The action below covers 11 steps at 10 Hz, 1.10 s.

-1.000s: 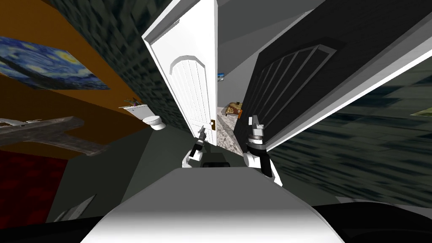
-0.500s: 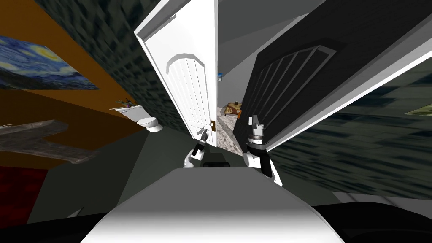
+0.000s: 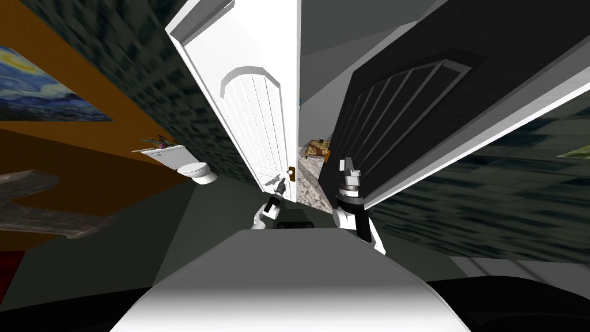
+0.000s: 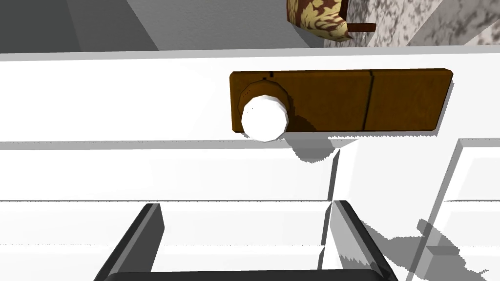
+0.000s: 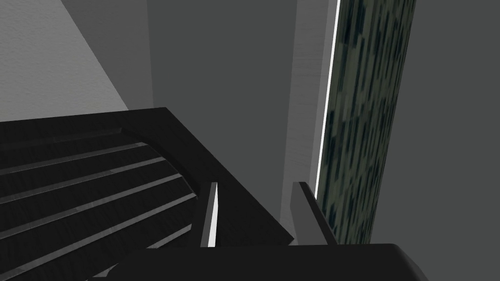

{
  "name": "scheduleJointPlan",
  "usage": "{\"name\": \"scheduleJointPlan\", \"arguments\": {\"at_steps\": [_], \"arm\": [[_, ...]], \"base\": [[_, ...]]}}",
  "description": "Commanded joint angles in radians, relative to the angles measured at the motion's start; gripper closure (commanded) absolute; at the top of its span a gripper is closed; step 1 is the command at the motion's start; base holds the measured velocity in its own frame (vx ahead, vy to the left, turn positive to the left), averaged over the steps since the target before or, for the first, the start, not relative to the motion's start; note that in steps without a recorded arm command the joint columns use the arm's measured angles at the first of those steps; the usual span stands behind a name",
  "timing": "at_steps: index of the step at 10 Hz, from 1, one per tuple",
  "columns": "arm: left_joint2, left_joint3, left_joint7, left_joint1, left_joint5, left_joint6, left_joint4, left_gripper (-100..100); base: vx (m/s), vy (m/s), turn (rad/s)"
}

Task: Push the door open

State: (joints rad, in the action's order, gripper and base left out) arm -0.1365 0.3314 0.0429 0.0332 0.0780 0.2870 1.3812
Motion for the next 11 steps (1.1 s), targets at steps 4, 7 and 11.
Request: {"name": "scheduleJointPlan", "arguments": {"at_steps": [4,7,11], "arm": [[0.004,-0.001,0.004,-0.022,0.0,0.005,-0.038,-100],[0.014,-0.014,0.002,-0.036,-0.001,0.012,-0.064,-100],[0.02,-0.022,0.001,-0.046,-0.001,0.015,-0.079,-100]], "base": [[0.102,0.009,-0.034],[0.183,-0.06,-0.029],[0.161,-0.051,-0.021]]}}
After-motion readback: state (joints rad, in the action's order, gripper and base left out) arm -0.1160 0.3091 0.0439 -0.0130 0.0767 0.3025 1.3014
